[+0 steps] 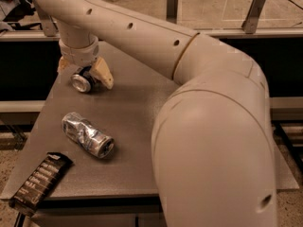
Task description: Pick pepsi can
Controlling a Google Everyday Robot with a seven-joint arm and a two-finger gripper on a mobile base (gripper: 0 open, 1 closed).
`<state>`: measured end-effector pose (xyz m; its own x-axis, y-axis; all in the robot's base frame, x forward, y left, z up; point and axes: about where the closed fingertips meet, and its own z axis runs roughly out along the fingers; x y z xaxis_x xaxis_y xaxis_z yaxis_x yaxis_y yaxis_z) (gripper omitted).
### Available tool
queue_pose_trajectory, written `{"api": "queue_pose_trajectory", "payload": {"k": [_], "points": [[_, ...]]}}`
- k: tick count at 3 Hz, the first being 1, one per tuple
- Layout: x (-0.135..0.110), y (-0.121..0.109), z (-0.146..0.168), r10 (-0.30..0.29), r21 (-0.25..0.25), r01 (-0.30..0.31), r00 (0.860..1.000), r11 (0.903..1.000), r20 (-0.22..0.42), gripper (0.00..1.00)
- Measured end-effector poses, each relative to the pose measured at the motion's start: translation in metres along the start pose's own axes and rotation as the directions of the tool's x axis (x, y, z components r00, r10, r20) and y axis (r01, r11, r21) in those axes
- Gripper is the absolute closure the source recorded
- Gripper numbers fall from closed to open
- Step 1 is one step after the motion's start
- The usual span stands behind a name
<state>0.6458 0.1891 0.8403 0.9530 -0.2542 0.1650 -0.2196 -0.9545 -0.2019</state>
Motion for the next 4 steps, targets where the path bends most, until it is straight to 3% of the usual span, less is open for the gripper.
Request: {"api": "queue_pose_trajectory", "payload": {"k": [1, 2, 3, 4], "points": [[-0.001, -0.004, 0.008, -0.017, -0.02, 0.017, 1.0, 0.9997, 0.003, 0.4], [-0.004, -0.005, -0.002, -0.013, 0.002, 0.013, 0.999, 0.9999, 0.035, 0.64], [-0.008, -0.009, -0.026, -0.005, 0.063, -0.002, 0.995, 0.998, 0.103, 0.88], [-0.007, -0.011, -0.065, 0.016, 0.143, -0.039, 0.987, 0.989, 0.158, 1.0]]}}
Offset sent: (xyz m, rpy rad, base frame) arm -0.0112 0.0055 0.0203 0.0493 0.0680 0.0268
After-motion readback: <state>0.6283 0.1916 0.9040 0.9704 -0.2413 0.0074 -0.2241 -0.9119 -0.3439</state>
